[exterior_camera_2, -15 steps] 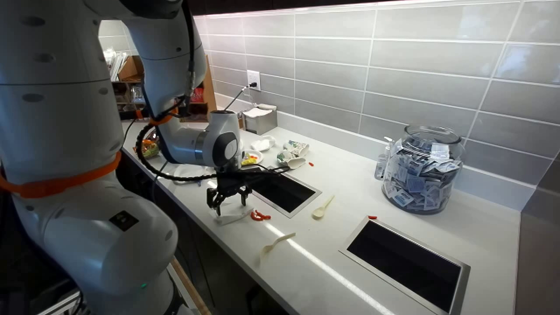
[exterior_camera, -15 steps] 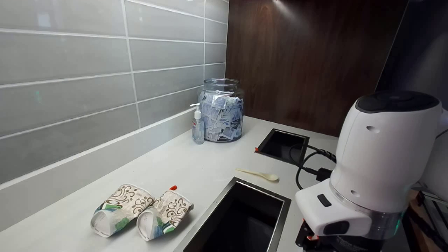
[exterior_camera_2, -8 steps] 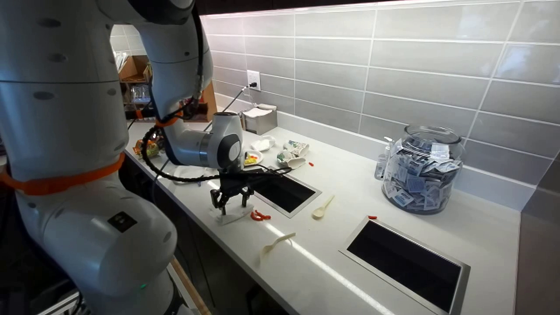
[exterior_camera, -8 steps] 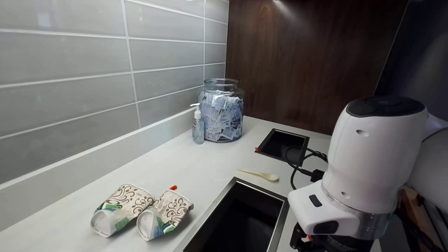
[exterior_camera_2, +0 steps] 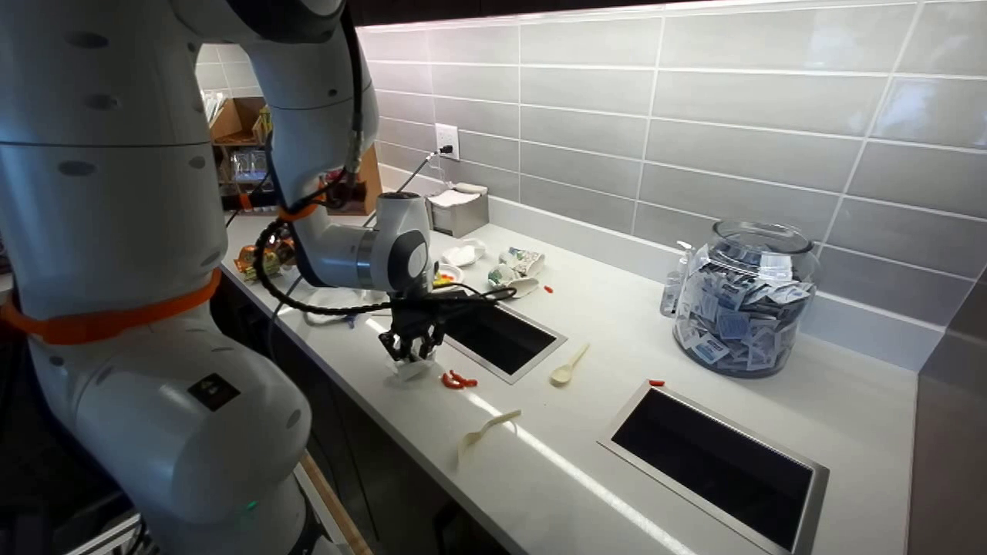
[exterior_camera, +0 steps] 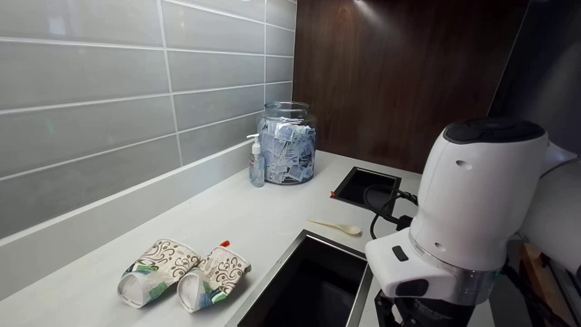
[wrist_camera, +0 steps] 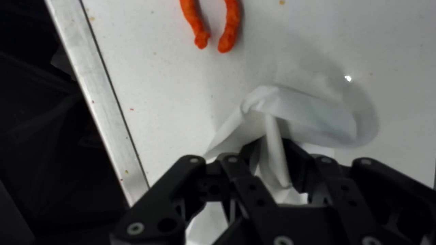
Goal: Put the cupcake lining into the hole in the table
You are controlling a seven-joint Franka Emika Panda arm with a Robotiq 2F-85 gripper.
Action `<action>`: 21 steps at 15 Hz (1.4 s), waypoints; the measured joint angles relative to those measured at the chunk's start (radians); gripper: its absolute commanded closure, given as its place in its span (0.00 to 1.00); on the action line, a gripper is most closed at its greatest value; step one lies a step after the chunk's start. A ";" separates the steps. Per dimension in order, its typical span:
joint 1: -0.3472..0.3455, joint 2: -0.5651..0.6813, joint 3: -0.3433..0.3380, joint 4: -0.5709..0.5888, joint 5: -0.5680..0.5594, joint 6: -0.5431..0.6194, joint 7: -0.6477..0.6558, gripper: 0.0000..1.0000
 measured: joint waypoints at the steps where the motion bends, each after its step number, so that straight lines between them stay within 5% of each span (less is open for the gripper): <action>1: -0.002 0.000 0.001 0.002 0.000 0.000 0.000 1.00; 11: -0.016 -0.008 0.001 0.012 -0.057 -0.011 0.008 1.00; 21: -0.026 -0.155 -0.026 0.014 -0.158 -0.206 0.034 1.00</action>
